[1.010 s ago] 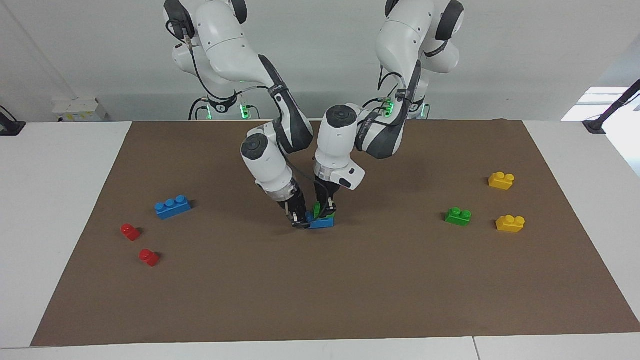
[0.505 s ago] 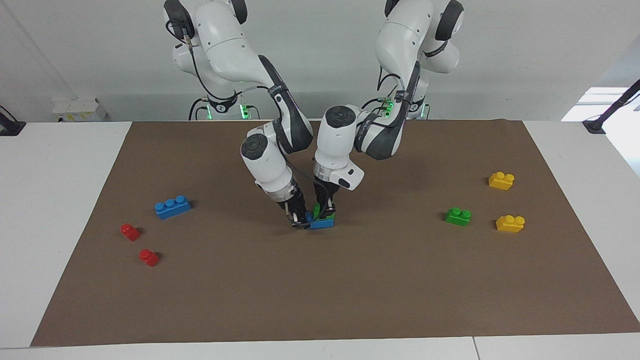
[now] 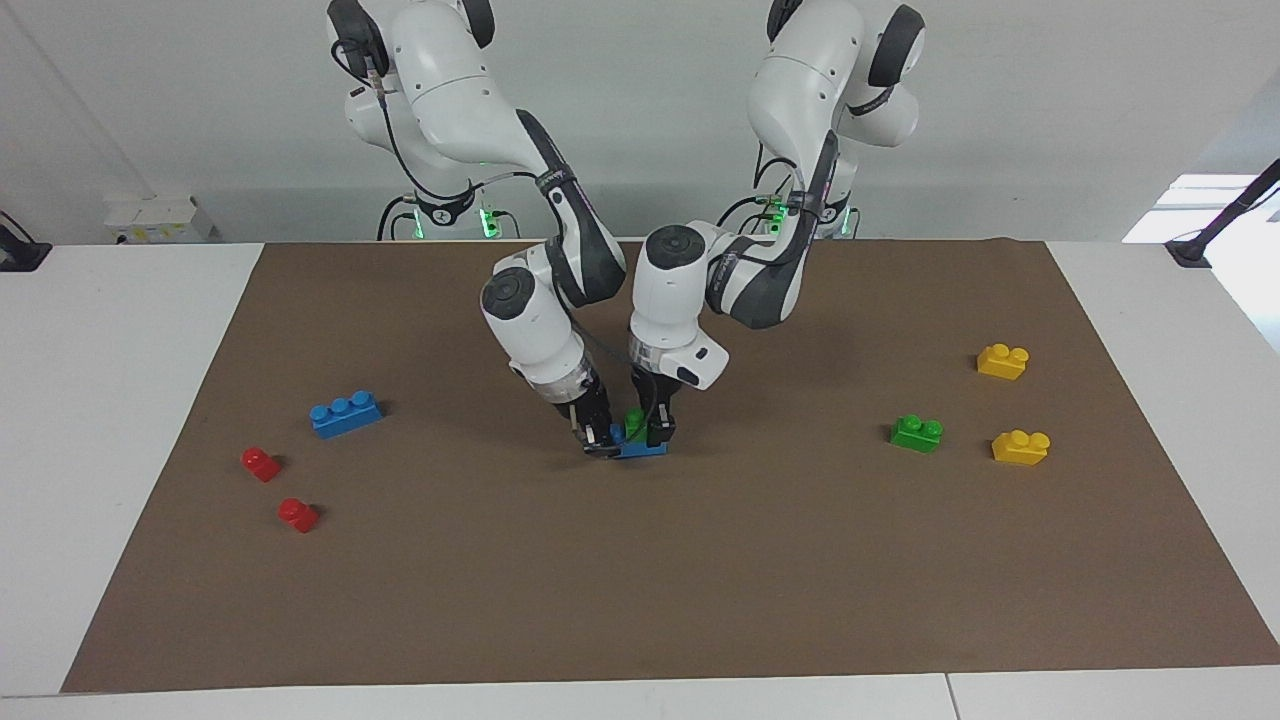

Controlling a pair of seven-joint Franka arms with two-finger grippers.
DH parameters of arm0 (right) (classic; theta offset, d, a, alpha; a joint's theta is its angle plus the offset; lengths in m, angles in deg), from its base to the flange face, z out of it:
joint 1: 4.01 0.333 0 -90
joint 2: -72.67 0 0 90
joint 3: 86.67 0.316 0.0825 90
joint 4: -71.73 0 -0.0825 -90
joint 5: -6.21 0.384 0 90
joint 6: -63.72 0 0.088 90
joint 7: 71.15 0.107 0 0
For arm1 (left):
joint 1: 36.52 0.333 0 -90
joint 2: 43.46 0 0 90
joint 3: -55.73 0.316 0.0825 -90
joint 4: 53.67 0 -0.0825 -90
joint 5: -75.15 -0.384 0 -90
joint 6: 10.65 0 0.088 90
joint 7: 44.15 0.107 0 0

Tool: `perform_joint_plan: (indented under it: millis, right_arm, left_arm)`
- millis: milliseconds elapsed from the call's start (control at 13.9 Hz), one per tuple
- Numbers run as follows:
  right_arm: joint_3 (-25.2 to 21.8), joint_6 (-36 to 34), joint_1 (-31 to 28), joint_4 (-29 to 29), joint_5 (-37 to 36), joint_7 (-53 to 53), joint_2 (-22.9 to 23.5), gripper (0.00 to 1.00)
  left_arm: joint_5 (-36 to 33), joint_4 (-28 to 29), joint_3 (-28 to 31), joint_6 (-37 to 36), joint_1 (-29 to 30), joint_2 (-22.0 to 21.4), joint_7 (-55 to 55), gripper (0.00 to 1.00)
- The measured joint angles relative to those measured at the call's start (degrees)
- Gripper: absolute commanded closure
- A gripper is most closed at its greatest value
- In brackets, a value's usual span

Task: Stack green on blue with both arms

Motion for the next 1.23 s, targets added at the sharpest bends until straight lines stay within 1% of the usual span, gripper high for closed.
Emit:
perform_joint_plan:
  millis: [216,288,361,433,577,649,721,938,1010,1226]
  right_arm:
    - [0.0,0.0,0.0,-0.2,0.1,0.1,-0.1,1.00]
    - [0.0,0.0,-0.1,-0.2,0.1,0.1,-0.1,0.69]
    - [0.0,0.0,-0.1,-0.2,0.1,0.1,-0.2,0.44]
    - [0.0,0.0,-0.2,-0.3,0.1,0.1,-0.2,0.33]
    - [-0.1,0.0,-0.4,-0.9,0.1,0.1,0.1,0.28]
    - [-0.2,0.0,-0.6,-1.1,0.1,0.1,0.4,0.22]
    - [-0.2,0.1,-0.6,-1.1,0.1,0.1,0.4,0.21]
    - [-0.2,0.0,-0.7,-1.0,0.1,0.1,0.4,0.16]
    - [-0.2,-0.2,-0.9,-1.0,0.1,0.1,0.3,0.11]
    - [-0.3,-3.1,-3.7,-0.7,0.1,0.0,-1.1,0.09]
  left_arm:
    - [-1.3,-0.9,0.1,-1.4,0.0,0.0,-0.1,0.00]
    - [-1.3,-1.6,0.4,-2.5,0.3,0.0,-0.1,0.00]
    - [-1.4,-2.7,0.6,-4.1,0.9,-0.2,0.0,0.00]
    - [-1.4,-3.7,0.6,-5.5,1.7,-0.9,0.6,0.00]
    - [-1.4,-4.5,0.6,-8.6,3.6,-4.4,3.0,0.00]
    - [-1.4,-4.4,0.5,-10.9,4.7,-6.7,5.5,0.00]
    - [-1.1,-4.3,0.5,-13.6,5.7,-9.1,9.1,0.00]
    - [-0.2,-2.3,0.6,-21.3,8.9,-16.2,23.0,0.00]
    - [0.0,-1.6,0.6,-23.6,10.5,-18.3,28.2,0.00]
    - [1.1,-0.6,0.7,-28.3,15.7,-23.2,45.9,0.00]
